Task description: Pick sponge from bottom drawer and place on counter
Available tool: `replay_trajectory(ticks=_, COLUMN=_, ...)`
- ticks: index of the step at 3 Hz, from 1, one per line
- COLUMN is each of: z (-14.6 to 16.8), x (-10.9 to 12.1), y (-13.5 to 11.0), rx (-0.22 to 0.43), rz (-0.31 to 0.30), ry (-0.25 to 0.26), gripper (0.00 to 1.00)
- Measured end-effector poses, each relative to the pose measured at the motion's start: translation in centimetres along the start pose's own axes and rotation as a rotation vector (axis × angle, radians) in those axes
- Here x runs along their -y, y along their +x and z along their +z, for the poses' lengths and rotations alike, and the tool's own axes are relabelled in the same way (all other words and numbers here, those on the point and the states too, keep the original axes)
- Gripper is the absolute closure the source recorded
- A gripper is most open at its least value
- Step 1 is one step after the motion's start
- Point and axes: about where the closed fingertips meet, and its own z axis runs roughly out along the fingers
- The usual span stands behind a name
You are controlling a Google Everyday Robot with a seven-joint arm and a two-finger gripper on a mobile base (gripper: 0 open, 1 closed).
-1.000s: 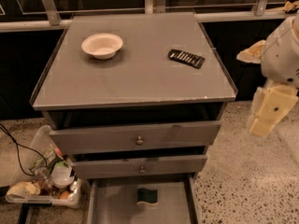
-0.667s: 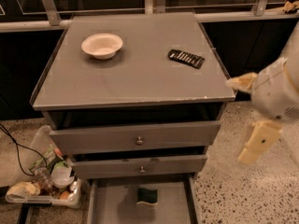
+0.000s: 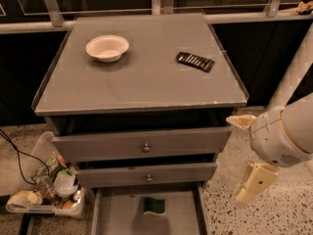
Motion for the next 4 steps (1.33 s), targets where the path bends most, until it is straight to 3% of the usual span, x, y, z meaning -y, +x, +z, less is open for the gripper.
replay_trajectory(ticks=1, z=1.3, x=-0.8, y=0.1, rx=0.023, rz=0.022, ry=-0.019, gripper=0.0)
replay_trajectory(ticks=3, z=11.1, x=-1.5, y=4.4, rx=0.093, rz=0.068, ry=-0.064, gripper=0.0)
replay_trajectory(ticks=4, z=15.9, x=-1.9, y=6.3, rx=0.091, rz=0.06, ry=-0.048, gripper=0.0)
